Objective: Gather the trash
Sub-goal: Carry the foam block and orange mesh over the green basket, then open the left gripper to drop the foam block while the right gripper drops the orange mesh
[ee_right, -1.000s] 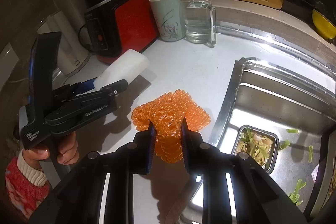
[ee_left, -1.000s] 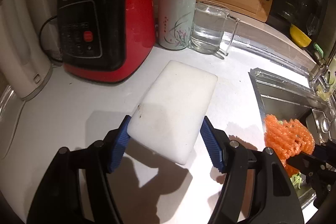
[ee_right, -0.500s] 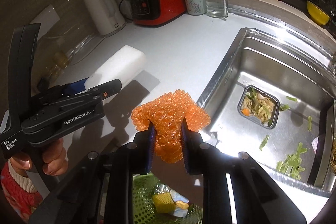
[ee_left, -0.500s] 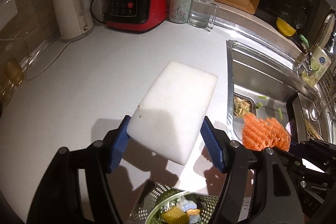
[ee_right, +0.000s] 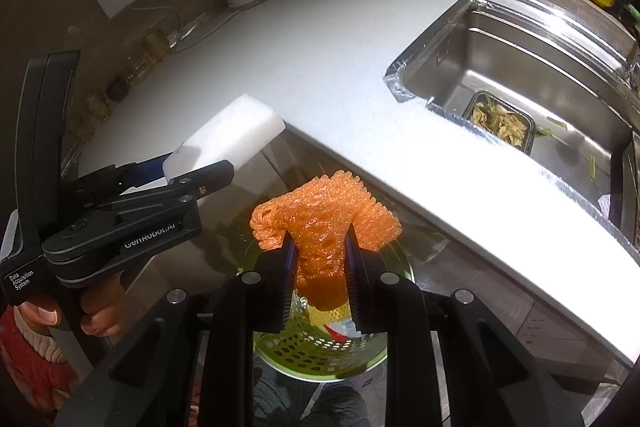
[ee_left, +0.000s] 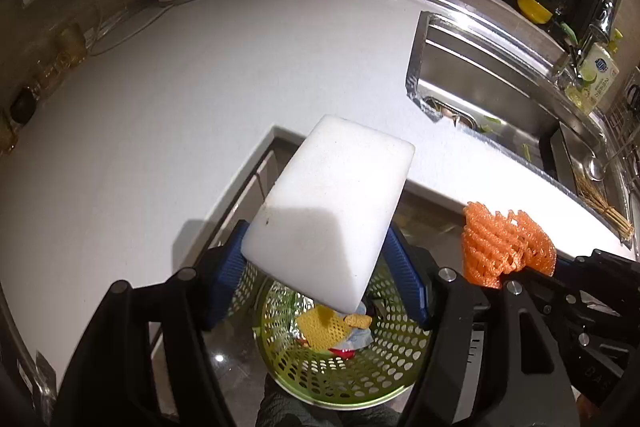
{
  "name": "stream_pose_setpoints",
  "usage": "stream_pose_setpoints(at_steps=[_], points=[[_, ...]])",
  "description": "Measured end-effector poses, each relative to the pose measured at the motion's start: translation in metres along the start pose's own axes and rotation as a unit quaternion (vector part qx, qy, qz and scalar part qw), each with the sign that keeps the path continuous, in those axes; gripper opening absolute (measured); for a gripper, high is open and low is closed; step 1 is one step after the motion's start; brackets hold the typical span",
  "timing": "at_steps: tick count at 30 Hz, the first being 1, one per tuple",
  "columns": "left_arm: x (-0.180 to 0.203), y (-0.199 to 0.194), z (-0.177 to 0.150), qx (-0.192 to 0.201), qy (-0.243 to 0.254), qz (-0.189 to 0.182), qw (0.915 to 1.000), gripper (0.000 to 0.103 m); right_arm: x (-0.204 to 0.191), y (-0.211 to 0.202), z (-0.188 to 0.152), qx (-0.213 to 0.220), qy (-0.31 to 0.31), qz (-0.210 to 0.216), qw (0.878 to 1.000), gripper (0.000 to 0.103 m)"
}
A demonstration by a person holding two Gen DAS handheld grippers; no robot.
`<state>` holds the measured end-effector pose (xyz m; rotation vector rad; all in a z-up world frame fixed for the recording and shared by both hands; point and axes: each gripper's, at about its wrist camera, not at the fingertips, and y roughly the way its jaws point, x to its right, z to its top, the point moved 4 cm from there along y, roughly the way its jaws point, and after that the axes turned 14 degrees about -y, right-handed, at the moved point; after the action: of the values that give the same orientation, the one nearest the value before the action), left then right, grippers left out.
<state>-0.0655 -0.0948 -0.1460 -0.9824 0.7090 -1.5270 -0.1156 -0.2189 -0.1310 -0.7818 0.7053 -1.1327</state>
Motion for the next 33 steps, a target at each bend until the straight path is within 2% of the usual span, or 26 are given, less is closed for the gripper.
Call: stream_pose_setpoints(at_steps=[8, 20, 22, 26, 29, 33], points=[[-0.006, 0.002, -0.038, -0.019, -0.003, 0.005, 0.9998, 0.065, -0.009, -0.006, -0.021, -0.007, -0.007, 0.001, 1.0, 0.023], [-0.018, 0.023, -0.06, -0.058, -0.005, 0.001, 0.9983, 0.07, -0.012, -0.003, -0.028, -0.017, -0.001, -0.002, 1.0, 0.023], [-0.02, 0.024, -0.062, -0.064, -0.01, 0.0, 0.9979, 0.075, -0.012, -0.002, -0.028, -0.018, -0.001, -0.002, 1.0, 0.023], [-0.023, 0.022, -0.062, -0.061, -0.011, -0.002, 0.9981, 0.076, -0.013, 0.0, -0.028, -0.02, -0.002, -0.001, 1.0, 0.023], [-0.025, 0.018, -0.06, -0.055, -0.016, -0.002, 0.9984, 0.083, -0.014, 0.002, -0.027, -0.021, -0.006, 0.0, 1.0, 0.023], [-0.03, 0.011, -0.054, -0.045, -0.024, -0.003, 0.9987, 0.084, -0.016, 0.007, -0.027, -0.023, -0.009, 0.003, 1.0, 0.024]])
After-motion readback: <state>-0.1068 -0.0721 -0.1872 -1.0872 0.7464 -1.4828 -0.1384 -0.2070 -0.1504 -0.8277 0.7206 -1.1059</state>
